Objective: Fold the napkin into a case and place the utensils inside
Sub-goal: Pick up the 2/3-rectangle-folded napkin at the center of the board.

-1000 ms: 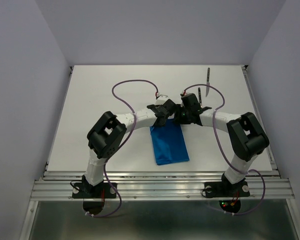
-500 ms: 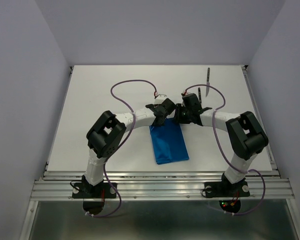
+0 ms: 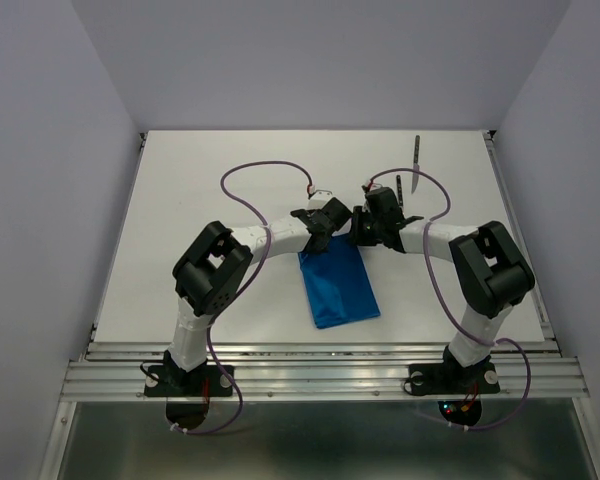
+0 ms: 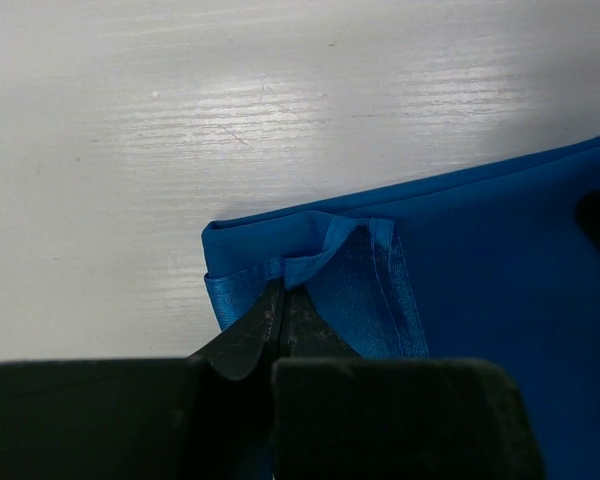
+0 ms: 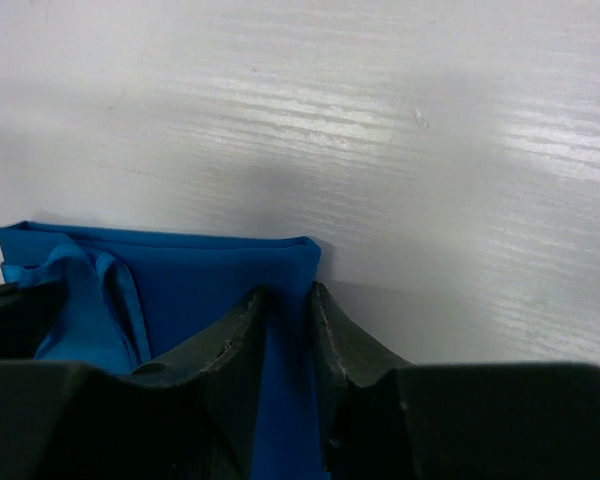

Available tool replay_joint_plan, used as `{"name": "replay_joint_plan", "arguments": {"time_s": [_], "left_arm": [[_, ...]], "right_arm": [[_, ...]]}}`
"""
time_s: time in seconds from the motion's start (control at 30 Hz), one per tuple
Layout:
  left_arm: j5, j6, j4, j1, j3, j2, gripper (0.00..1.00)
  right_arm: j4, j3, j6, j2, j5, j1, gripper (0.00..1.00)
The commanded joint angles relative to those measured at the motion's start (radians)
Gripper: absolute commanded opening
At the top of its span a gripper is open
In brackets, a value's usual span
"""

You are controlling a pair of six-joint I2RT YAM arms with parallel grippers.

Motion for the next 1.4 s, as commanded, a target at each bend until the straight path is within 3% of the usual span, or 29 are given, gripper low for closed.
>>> {"name": "replay_joint_plan", "arguments": {"time_s": [0.0, 0.07, 0.13, 0.57, 1.37], "left_arm": [[-0.002, -0.010, 0.005, 0.001, -0.009, -0.024, 0.00], [-0.002, -0.012, 0.005, 0.001, -0.009, -0.024, 0.00], [0.002, -0.013, 0.006, 0.003, -0.005, -0.024, 0.00], [0.021, -0.019, 0.018, 0.008, -0.018, -0.020, 0.00], [0.062, -0.032, 0.063, 0.021, -0.070, -0.028, 0.00]], "right_arm": [[-0.016, -0.042, -0.012, 0.054, -0.033, -0.006, 0.20], [-0.016, -0.048, -0.004, 0.037, -0.041, -0.006, 0.05], [0.015, -0.051, -0.001, 0.022, -0.047, -0.006, 0.01], [0.006, -0.019, 0.020, -0.116, -0.122, -0.006, 0.01], [0.063, 0.022, 0.125, -0.107, -0.224, 0.102, 0.01]]}}
